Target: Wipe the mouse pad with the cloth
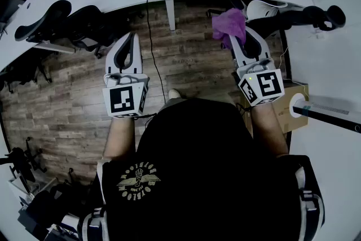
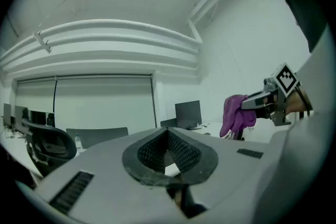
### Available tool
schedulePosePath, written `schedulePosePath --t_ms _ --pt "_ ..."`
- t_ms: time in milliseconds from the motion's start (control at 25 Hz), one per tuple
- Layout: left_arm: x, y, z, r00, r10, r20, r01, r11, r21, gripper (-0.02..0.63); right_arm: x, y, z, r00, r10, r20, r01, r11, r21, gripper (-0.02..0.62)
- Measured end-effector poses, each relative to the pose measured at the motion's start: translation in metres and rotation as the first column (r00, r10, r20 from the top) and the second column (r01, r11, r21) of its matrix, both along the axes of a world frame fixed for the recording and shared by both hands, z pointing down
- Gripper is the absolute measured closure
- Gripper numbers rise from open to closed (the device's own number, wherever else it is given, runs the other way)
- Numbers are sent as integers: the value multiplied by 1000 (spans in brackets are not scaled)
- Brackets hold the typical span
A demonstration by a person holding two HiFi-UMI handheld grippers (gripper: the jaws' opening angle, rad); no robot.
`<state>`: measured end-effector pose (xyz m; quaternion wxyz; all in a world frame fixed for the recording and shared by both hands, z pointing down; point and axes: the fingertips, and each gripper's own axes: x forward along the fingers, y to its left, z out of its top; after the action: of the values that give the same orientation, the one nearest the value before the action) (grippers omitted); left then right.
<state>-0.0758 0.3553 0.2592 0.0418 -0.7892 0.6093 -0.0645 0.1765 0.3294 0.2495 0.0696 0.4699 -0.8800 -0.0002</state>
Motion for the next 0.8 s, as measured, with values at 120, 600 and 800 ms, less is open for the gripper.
schedulePosePath --t_ms 120,600,800 --pt "-1 -5 5 1000 10 -16 -10 1000 -4 604 -4 -2 1 1000 9 -6 -9 1000 7 508" --pt "-12 -37 11 999 -27 -40 27 1000 -10 604 14 -34 8 999 46 23 -46 999 9 505" --pt "-12 -68 17 997 -51 -50 50 999 -17 604 17 -68 21 1000 19 10 -19 1000 -11 505"
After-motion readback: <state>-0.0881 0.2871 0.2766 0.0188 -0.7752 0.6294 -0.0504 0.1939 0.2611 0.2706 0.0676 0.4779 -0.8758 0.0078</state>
